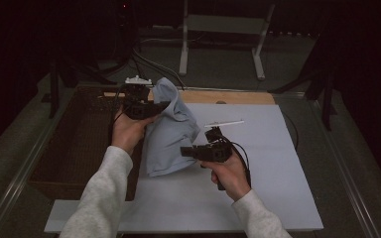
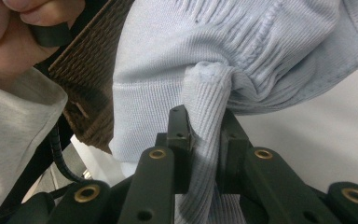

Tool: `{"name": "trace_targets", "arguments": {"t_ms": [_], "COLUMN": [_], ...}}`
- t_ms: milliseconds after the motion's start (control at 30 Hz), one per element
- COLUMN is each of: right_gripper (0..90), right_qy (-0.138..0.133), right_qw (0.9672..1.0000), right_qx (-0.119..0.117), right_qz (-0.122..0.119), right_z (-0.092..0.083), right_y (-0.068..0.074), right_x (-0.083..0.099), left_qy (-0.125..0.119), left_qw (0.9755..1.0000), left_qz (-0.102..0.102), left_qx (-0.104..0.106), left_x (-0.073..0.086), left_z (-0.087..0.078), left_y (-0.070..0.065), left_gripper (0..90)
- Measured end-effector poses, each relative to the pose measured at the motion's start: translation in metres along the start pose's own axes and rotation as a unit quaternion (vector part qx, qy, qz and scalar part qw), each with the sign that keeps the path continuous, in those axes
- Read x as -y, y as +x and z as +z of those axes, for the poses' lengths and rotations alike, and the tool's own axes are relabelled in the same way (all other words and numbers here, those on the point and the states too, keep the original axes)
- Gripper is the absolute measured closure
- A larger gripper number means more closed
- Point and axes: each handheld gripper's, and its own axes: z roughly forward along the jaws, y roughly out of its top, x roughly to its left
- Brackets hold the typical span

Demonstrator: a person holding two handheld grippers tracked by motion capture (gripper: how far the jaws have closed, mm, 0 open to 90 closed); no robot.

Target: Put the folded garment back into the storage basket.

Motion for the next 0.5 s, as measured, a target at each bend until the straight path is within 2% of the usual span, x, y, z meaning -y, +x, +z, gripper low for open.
{"name": "trace_targets", "arguments": {"t_ms": [500], "right_gripper": [79.4], "right_qy": [-0.002], "right_qw": [1.0000], "right_qx": [-0.008], "right_qz": [0.006], "right_z": [0.003], "right_y": [0.001], "right_x": [-0.011], "left_qy": [-0.004], "left_qw": [1.0000], "left_qz": [0.000], "left_qx": [-0.002], "left_x": [-0.007], "left_z": [-0.003], "left_y": [0.007], "left_gripper": [82.8]}}
